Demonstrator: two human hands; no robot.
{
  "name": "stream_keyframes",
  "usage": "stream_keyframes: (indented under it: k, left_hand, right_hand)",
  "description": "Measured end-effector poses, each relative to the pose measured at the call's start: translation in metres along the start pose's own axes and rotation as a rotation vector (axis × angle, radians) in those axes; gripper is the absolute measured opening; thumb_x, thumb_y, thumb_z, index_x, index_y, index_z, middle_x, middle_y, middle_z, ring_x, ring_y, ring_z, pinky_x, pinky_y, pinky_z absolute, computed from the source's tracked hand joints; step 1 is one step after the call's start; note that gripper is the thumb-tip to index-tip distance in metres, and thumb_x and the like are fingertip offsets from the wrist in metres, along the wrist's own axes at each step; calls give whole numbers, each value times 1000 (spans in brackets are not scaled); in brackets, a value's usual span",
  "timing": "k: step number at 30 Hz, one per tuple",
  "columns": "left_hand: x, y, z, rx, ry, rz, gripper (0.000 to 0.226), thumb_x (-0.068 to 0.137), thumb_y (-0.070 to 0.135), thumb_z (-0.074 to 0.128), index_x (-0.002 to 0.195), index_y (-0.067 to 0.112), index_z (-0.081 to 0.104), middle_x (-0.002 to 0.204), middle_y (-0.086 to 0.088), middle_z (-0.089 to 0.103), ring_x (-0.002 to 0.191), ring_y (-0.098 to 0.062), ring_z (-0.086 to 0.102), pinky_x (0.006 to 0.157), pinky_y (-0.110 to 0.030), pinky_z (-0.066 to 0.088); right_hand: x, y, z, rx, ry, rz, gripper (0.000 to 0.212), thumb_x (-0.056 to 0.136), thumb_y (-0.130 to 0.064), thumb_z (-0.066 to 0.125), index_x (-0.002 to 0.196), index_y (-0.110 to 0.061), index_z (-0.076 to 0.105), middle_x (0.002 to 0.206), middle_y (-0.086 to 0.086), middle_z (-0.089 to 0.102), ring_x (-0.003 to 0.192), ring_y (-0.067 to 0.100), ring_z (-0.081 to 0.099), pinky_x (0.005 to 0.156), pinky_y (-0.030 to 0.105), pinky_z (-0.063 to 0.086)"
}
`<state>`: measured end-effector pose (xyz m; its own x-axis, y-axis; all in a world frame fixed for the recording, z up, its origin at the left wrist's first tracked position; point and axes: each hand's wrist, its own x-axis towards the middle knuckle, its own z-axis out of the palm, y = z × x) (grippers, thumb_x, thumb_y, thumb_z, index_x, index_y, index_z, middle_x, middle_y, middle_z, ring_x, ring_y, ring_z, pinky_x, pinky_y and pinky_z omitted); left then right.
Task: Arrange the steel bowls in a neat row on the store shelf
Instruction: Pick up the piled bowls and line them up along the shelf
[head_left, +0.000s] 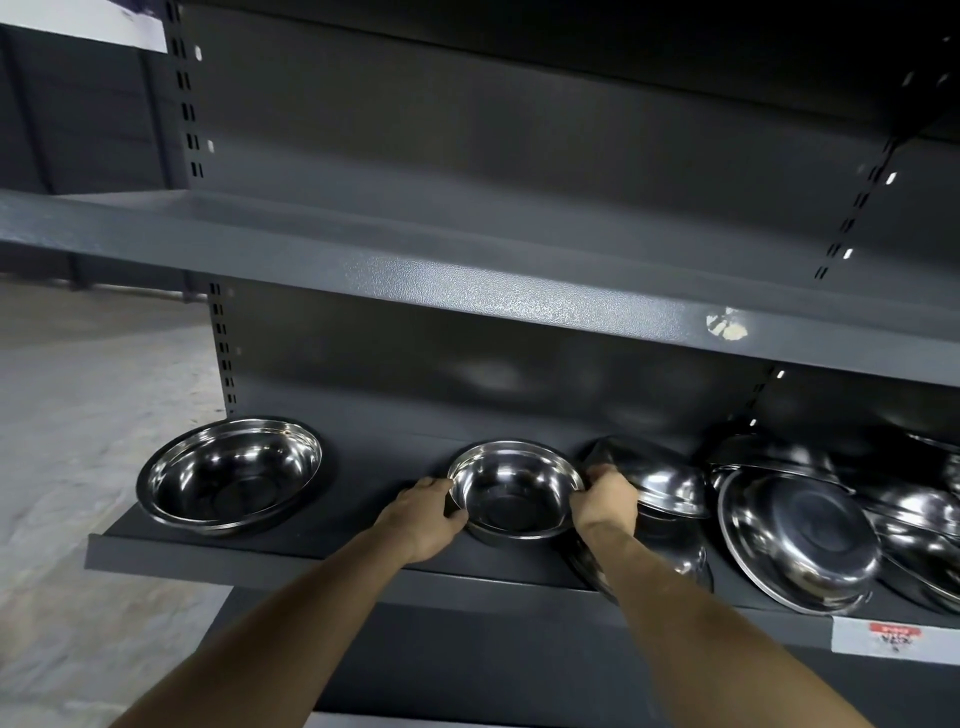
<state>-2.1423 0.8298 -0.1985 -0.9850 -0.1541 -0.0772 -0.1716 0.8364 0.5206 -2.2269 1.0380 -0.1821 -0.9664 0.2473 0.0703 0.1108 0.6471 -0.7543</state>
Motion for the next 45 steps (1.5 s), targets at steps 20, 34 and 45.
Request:
stream_keyframes:
  k: [20,34,45]
  left_hand:
    - [-2,-11,-7,9,65,-21,54,95,43,46,144,20,41,145,-5,41,130,-25,45,106,-39,40]
    - [-14,-42,-59,35,178,-78,62,98,47,42,149,13,33,154,-8,33,137,-29,39,112,-43,35]
    - [-22,-61,-87,44,285,-123,61,99,46,41,150,13,33,152,-9,35,138,-29,38,111,-40,35]
  right_hand:
    - [-9,-6,17,-19,-22,-20,22,84,-11,61,102,-5,73,103,21,71,102,37,65,85,33,51]
    - [-30,-26,51,32,-127,189,32,88,-8,55,117,5,62,119,23,66,115,38,61,91,33,49]
    - [-42,-53,54,82,-101,119,29,87,-8,54,111,3,66,114,23,68,110,38,62,88,33,50]
